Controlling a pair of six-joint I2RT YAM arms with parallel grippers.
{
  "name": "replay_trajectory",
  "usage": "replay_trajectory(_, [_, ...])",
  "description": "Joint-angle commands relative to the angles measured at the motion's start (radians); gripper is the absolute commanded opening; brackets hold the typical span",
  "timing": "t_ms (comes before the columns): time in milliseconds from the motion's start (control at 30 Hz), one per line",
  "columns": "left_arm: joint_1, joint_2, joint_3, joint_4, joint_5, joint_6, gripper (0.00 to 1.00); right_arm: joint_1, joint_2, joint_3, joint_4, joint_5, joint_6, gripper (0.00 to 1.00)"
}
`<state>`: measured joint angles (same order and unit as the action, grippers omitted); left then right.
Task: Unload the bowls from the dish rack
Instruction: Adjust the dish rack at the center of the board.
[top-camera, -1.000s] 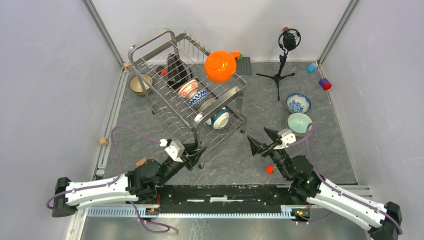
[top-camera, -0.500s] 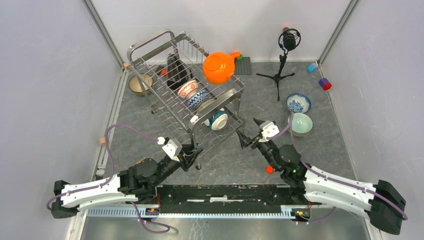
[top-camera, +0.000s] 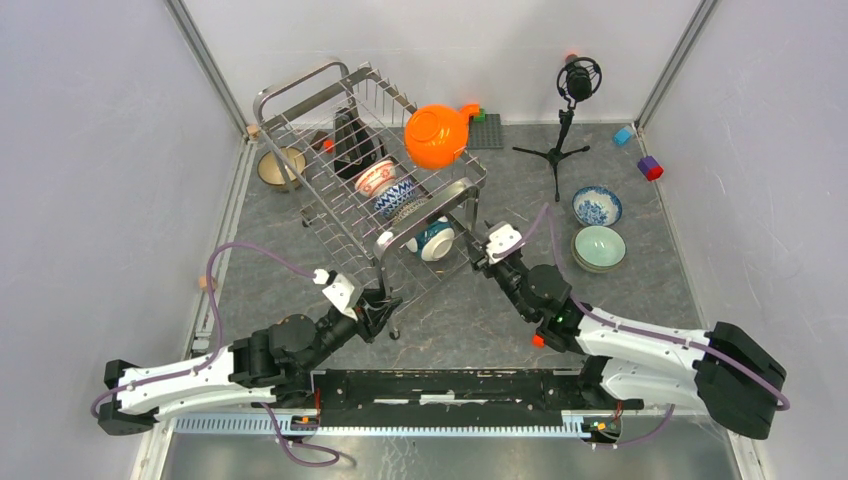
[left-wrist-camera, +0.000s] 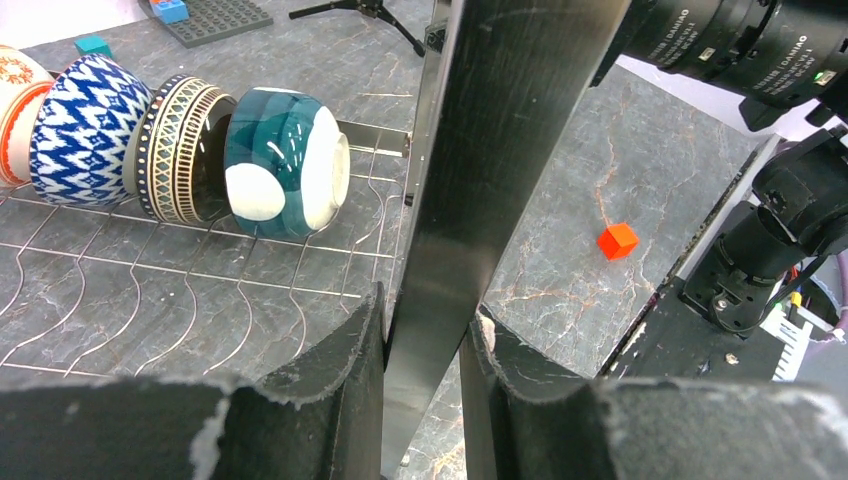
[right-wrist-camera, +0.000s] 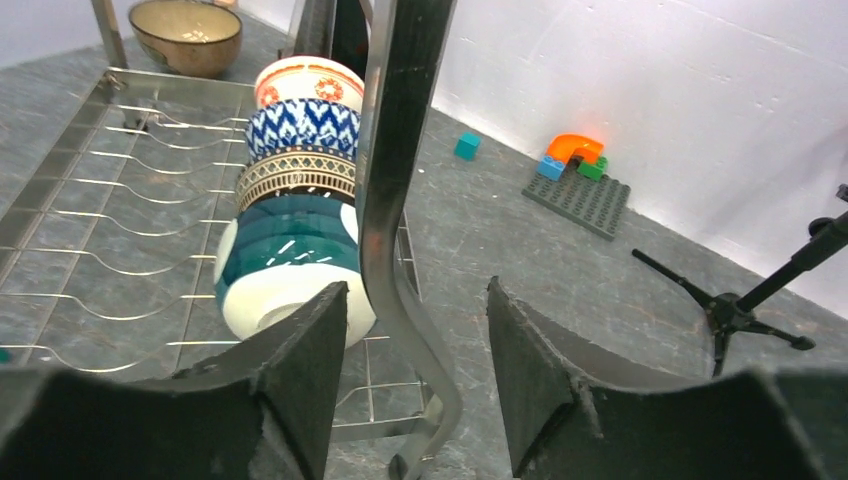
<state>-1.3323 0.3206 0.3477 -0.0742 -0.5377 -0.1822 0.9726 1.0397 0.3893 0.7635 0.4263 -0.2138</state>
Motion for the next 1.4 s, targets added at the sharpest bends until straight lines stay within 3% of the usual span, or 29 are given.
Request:
replay_trajectory(0, [0.002,0.001,0.030,-0.073,-0.061,-0.186,0.10,-0.011,0.032,0.048,0.059,-0.030,-0.024,0.52])
replay_trajectory(167, [0.002,0.011,0.043,-0.080,-0.037,-0.202,0.10,-0.012,-0.011,0.022,0.018,-0.086,-0.030,0.28])
replay_trajectory(533, [0.003,0.030,0.044,-0.081,0.007,-0.262,0.10,-0.011,-0.208,-0.027,-0.199,-0.137,0.012,0.02])
replay_trajectory(933, [0.002,0.103,0.043,-0.024,-0.005,-0.255,0.09,-0.010,-0.446,-0.028,-0.513,-0.114,0.120,0.00])
replay_trajectory(1367, [0.003,0.222,0.037,0.058,-0.115,-0.260,0.03,-0.009,-0.561,0.081,-0.844,-0.214,0.212,0.00])
